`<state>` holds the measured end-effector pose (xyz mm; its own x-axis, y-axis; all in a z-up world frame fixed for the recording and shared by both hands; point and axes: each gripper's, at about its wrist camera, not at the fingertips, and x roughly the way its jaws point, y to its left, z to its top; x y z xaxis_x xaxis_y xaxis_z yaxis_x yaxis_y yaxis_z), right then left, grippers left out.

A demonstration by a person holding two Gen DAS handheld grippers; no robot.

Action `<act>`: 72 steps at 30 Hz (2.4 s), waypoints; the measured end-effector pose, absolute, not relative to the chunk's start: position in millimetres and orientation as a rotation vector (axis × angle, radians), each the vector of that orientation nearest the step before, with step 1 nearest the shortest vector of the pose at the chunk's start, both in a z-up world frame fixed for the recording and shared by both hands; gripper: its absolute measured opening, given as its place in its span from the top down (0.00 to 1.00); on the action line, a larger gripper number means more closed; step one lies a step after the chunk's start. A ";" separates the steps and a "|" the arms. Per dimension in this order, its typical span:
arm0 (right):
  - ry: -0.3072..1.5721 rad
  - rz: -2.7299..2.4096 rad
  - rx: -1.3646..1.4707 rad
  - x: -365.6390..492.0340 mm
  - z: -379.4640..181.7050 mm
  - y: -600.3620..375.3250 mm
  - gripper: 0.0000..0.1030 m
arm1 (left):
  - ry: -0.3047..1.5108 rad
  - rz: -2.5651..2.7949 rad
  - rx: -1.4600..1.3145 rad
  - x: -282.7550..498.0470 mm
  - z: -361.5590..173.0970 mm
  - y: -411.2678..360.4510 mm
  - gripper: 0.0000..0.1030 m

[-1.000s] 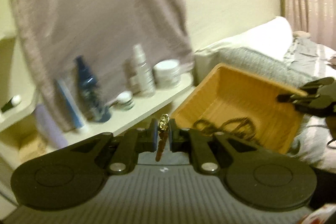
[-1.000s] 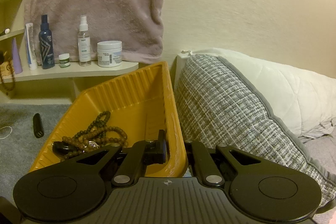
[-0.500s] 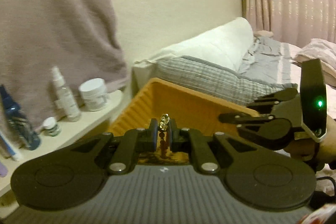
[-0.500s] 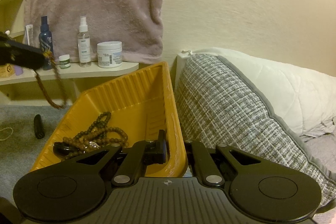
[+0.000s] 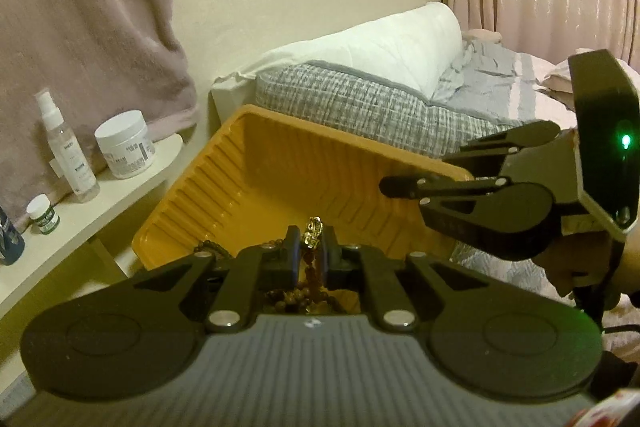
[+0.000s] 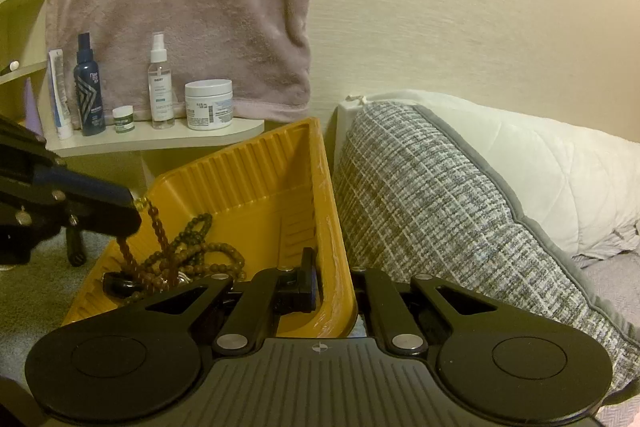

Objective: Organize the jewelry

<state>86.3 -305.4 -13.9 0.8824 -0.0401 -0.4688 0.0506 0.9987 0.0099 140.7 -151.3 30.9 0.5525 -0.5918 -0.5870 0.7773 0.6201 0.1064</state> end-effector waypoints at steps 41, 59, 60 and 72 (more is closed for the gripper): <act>0.496 -0.061 0.013 87.5 -14.2 -305.8 0.95 | 0.651 -0.155 0.253 113.8 -22.0 79.1 0.76; 0.511 -0.070 -0.007 90.5 -16.4 -304.7 0.95 | 0.724 -0.298 0.444 157.6 -60.2 73.2 0.81; 0.512 -0.071 -0.008 90.6 -16.6 -304.7 0.95 | 0.733 -0.307 0.454 159.6 -62.2 74.1 0.81; 0.515 -0.072 -0.012 91.1 -16.5 -304.7 0.95 | 0.782 -0.426 0.476 169.6 -62.2 77.4 0.98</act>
<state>91.1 -304.7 -16.5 0.8680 -0.0722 -0.4913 0.0663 0.9974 -0.0294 169.6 77.4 -62.2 0.6357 -0.1866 -0.7490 0.5285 0.8125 0.2461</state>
